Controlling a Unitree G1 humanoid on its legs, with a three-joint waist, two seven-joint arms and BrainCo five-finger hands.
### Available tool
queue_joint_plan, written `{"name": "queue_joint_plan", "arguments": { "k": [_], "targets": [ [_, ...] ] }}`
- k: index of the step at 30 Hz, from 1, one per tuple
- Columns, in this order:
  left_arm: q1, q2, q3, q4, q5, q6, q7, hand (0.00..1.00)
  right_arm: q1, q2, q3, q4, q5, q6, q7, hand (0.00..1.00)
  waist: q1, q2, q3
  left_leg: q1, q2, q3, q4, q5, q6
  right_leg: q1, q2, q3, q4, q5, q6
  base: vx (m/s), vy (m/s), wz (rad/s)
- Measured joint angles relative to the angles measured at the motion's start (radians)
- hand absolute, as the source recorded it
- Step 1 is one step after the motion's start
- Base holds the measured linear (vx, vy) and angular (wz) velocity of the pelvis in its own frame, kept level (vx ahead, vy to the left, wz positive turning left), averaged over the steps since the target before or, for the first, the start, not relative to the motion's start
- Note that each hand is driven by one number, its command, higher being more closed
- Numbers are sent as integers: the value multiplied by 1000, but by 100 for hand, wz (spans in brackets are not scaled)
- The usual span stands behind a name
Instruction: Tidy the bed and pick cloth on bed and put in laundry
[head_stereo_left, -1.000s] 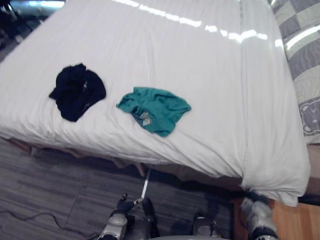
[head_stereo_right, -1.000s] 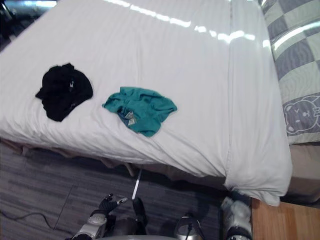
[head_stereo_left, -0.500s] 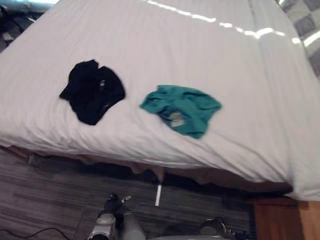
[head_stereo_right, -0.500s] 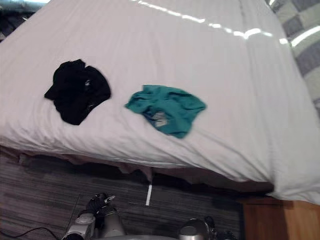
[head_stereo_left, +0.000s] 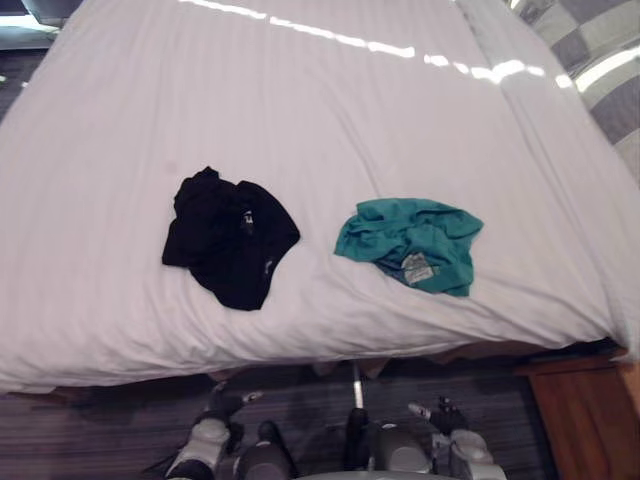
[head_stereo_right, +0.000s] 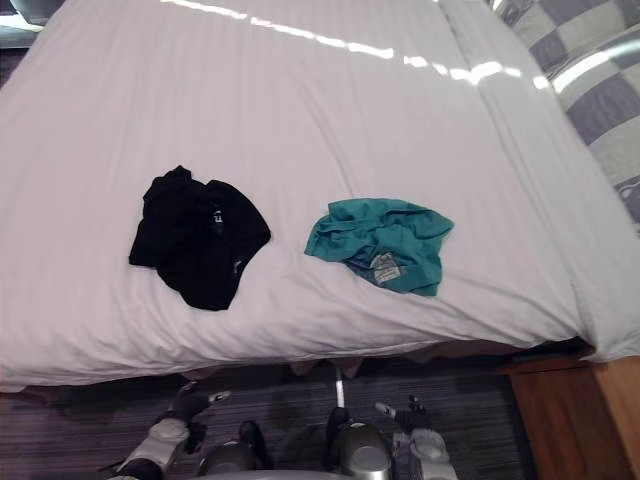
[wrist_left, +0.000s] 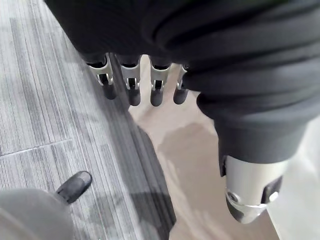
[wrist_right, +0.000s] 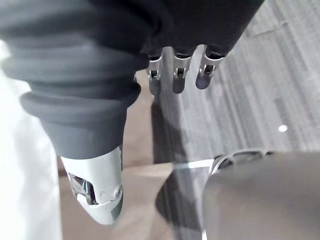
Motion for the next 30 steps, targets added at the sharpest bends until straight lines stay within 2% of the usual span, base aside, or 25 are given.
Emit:
{"name": "queue_joint_plan", "arguments": {
  "k": [3,6,7,10,12,13,15,17,19,21,22,25,26,28,30],
  "targets": [
    [4,-46,-9,-35,7,-4,-11,0,-21,18,39,8,7,1,5,0,12,-2,0,19,-19,-4,-68,39,-4,24,4,-4,-53,11,2,15,12,15],
    [18,-54,-6,-35,6,-1,-11,0,-39,19,32,49,4,3,5,0,32,-1,-1,29,-27,12,-114,64,-8,23,21,19,-101,42,-1,-10,22,-16],
    [25,-54,-3,-34,6,-1,-11,0,-39,17,21,63,4,3,4,0,30,1,-1,33,-29,12,-120,68,-8,27,22,19,-109,47,1,-9,-6,-10],
    [48,-57,53,-15,2,0,-8,0,-36,15,-91,118,7,9,-4,0,30,8,-6,51,-36,11,-131,78,-9,56,22,19,-143,62,5,0,0,0],
    [60,-59,128,1,-8,2,-6,0,-30,15,-170,126,8,10,-6,0,29,15,-10,53,-40,9,-132,84,-8,68,21,17,-160,72,6,-20,-2,3],
    [76,-58,227,17,-30,4,6,0,-23,9,-253,148,28,21,-16,0,30,27,-18,57,-41,8,-139,87,-9,76,22,16,-171,79,8,-37,-6,5],
    [101,-53,346,36,-48,12,12,0,-6,-4,-351,163,40,31,-24,0,30,44,-28,69,-42,5,-160,87,-9,81,26,13,-173,79,8,-53,-4,5],
    [144,-25,569,68,-79,32,18,0,38,-28,-511,190,83,54,-49,0,31,64,-46,82,-41,2,-190,90,-7,88,33,12,-175,79,8,-91,-7,2],
    [166,7,704,76,-98,49,30,0,65,-41,-599,190,109,61,-69,0,30,68,-57,84,-44,-4,-209,104,-6,87,35,10,-180,79,8,-66,-20,9],
    [179,81,885,90,-107,62,41,0,100,-75,-701,189,147,66,-96,0,27,70,-75,83,-42,-17,-221,110,-8,88,41,8,-197,79,10,-77,-47,10],
    [178,101,916,92,-107,65,46,0,103,-83,-723,187,151,66,-106,0,26,70,-80,81,-40,-20,-221,109,-8,90,42,8,-200,78,11,-60,-46,4],
    [182,194,985,87,-115,66,82,0,121,-109,-776,94,162,65,-154,0,25,72,-114,75,-32,-22,-223,105,-14,91,48,7,-214,84,12,-31,-28,3],
    [183,222,985,47,-132,66,105,0,131,-109,-778,-5,160,65,-178,0,22,73,-132,69,-30,-22,-223,105,-14,89,50,7,-221,87,13,0,0,0],
    [182,232,971,-76,-146,64,140,0,143,-109,-778,-164,155,64,-209,0,22,77,-151,66,-31,-22,-222,105,-14,87,51,8,-222,88,13,16,-5,0],
    [178,262,905,-282,-153,60,193,0,142,-110,-780,-368,116,61,-249,0,25,76,-173,66,-30,-23,-222,105,-14,87,52,9,-221,91,8,45,-9,0]
  ]
}}
